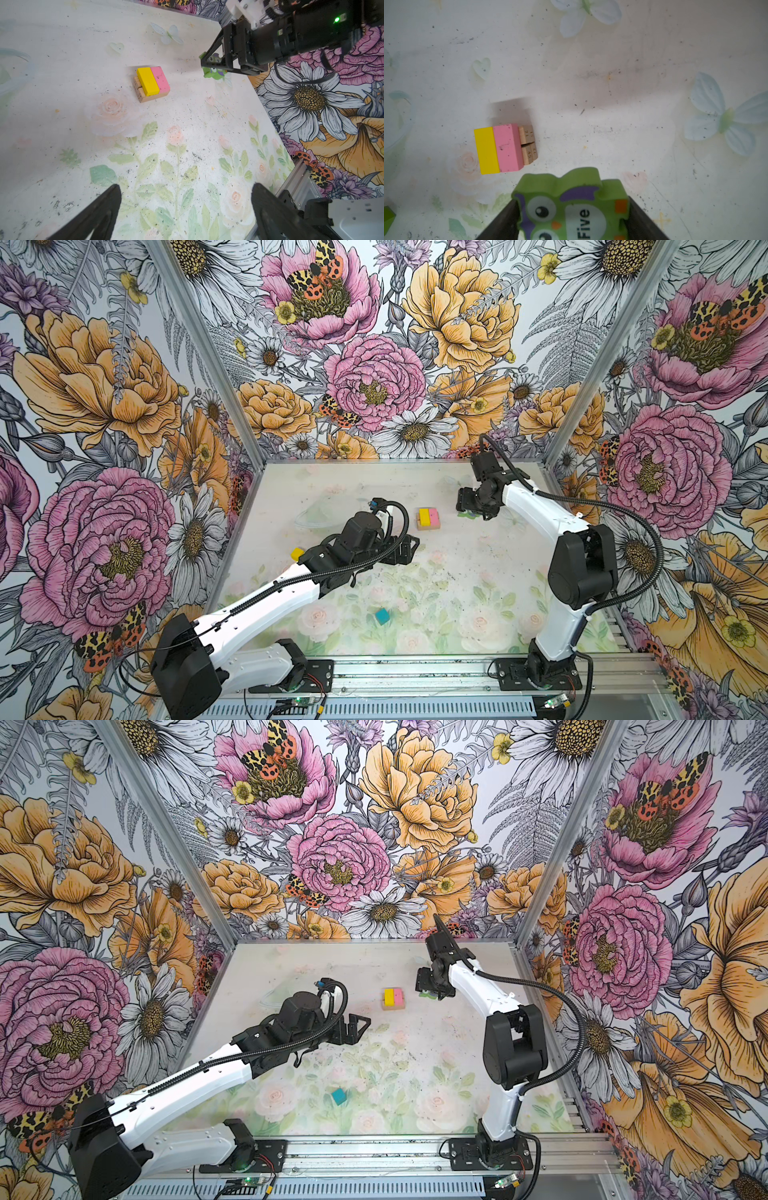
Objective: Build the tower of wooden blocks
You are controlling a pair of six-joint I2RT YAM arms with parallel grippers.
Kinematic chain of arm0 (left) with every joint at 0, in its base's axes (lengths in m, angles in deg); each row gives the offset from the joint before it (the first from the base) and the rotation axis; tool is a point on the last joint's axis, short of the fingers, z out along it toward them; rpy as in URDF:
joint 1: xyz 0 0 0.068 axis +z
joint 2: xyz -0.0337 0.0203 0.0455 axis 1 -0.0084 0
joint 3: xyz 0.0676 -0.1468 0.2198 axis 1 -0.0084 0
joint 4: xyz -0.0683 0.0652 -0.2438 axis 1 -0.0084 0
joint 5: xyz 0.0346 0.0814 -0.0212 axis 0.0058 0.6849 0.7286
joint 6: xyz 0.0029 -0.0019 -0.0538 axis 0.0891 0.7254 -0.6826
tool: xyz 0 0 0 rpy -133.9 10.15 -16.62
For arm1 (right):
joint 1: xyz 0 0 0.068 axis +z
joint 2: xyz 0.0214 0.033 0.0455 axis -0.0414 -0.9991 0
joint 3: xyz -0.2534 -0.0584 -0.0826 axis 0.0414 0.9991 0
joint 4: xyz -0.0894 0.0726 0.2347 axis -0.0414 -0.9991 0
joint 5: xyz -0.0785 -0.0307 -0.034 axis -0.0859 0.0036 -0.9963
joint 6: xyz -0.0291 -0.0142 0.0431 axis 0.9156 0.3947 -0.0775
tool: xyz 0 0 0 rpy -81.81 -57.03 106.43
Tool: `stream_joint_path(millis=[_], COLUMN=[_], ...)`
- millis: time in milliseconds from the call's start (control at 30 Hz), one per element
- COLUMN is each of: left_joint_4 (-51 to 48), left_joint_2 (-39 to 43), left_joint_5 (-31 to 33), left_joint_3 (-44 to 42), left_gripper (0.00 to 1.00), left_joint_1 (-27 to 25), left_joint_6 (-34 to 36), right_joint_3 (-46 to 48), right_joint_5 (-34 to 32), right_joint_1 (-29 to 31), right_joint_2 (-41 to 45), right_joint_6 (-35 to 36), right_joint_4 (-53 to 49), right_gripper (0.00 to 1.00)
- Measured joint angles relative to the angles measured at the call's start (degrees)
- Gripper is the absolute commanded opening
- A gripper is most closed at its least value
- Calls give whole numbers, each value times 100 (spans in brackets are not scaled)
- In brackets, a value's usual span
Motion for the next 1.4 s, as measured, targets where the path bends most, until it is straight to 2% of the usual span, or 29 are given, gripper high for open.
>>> stream_joint_path(millis=[633,1033,1400], left_joint_4=[-133,-197,-197], left_joint_2=[874,1248,1270], left_joint_5=[85,79,11], left_joint_3=[-636,-861,-892], left_gripper=[99,99,99], left_joint_1=[282,557,699], left_joint_6=[-66,-66,-66], right_joint_3=[-1880,-2450,-2636], right_joint_5=[-96,-138,-162], right_joint_1=[817,1008,1023], right_joint_2=[-1451,-2181,-2332], right_joint_6=[4,2,0], right_joint_4=[-846,-1119,-1209], right_gripper=[52,52,52])
